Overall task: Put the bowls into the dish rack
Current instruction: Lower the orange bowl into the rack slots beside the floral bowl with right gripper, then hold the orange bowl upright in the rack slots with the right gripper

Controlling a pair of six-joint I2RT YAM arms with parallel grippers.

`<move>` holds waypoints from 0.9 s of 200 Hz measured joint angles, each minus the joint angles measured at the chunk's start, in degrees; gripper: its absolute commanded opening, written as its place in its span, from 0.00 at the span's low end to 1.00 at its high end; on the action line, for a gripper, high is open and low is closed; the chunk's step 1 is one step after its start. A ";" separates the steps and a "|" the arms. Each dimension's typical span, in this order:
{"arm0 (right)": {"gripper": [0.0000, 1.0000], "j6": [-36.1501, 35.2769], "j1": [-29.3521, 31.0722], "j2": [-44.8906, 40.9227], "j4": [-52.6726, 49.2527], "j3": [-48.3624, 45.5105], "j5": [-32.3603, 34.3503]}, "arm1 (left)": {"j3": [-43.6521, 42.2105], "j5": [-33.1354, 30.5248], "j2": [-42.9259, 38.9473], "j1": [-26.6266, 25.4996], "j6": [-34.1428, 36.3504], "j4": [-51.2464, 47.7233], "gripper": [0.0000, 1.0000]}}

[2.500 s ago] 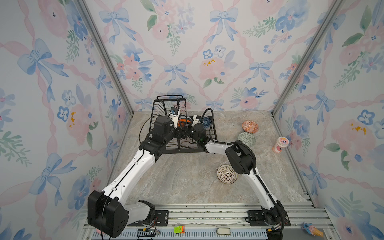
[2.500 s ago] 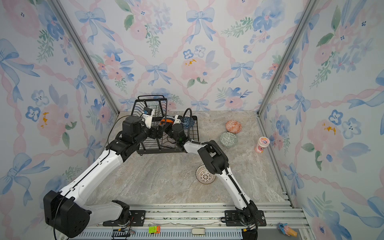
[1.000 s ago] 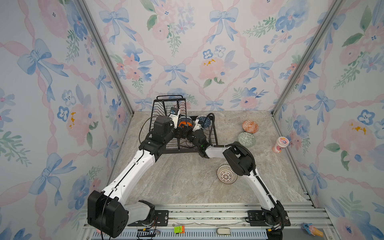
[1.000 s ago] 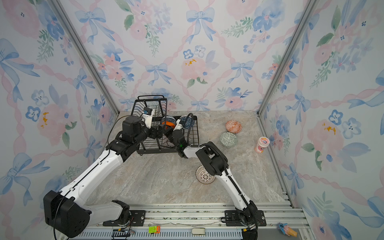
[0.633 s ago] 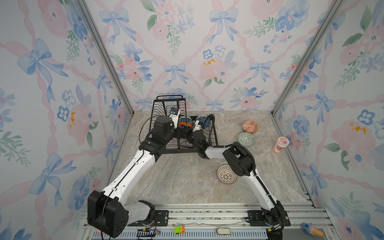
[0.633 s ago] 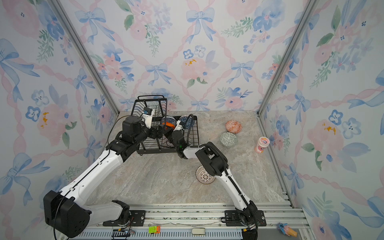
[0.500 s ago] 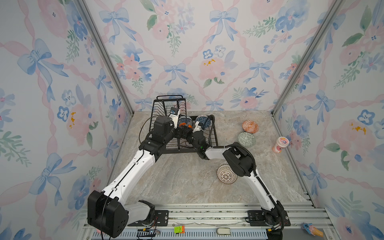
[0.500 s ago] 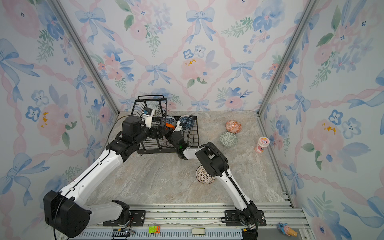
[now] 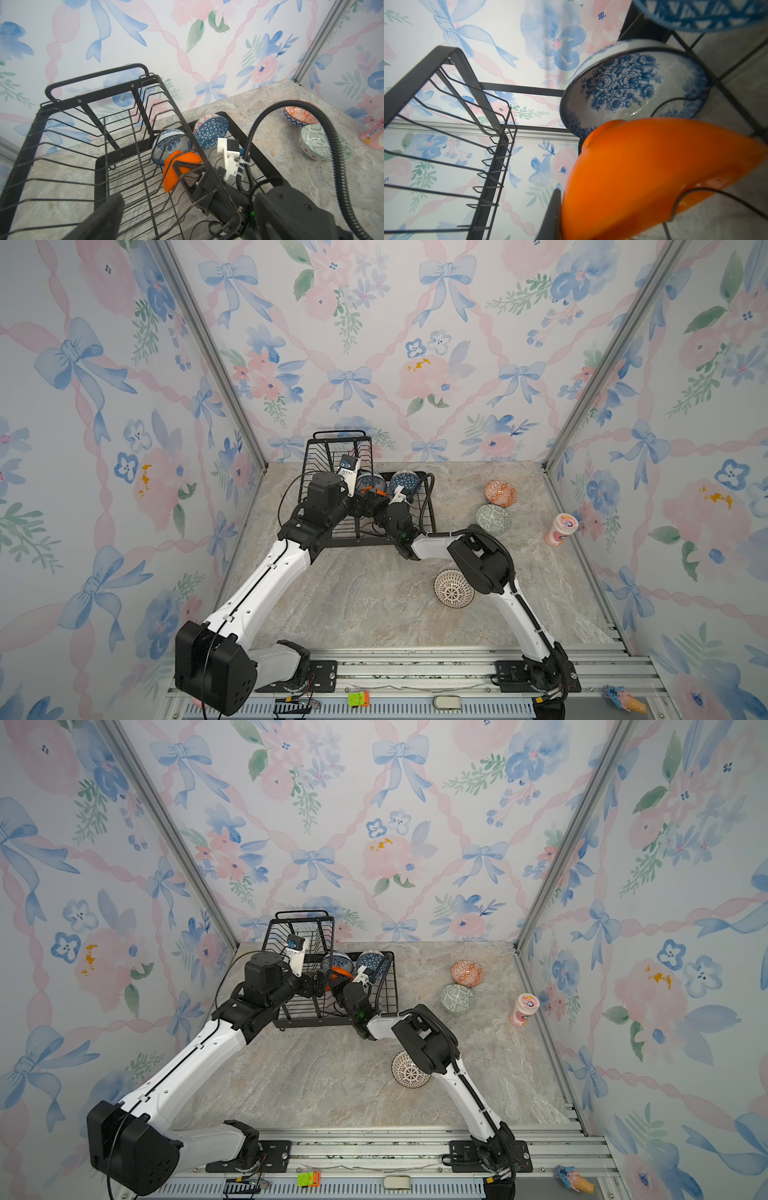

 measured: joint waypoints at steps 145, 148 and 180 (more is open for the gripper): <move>0.18 5.86 0.09 -0.04 -2.12 0.22 0.66 | 0.00 -0.17 0.00 0.00 0.00 0.00 0.98; 0.19 5.86 0.09 -0.04 -2.16 0.22 0.66 | 0.00 -0.17 0.00 0.00 0.00 0.00 0.98; 0.23 5.88 0.04 -0.09 -2.60 0.20 0.66 | 0.00 -0.17 0.00 0.00 0.00 0.00 0.98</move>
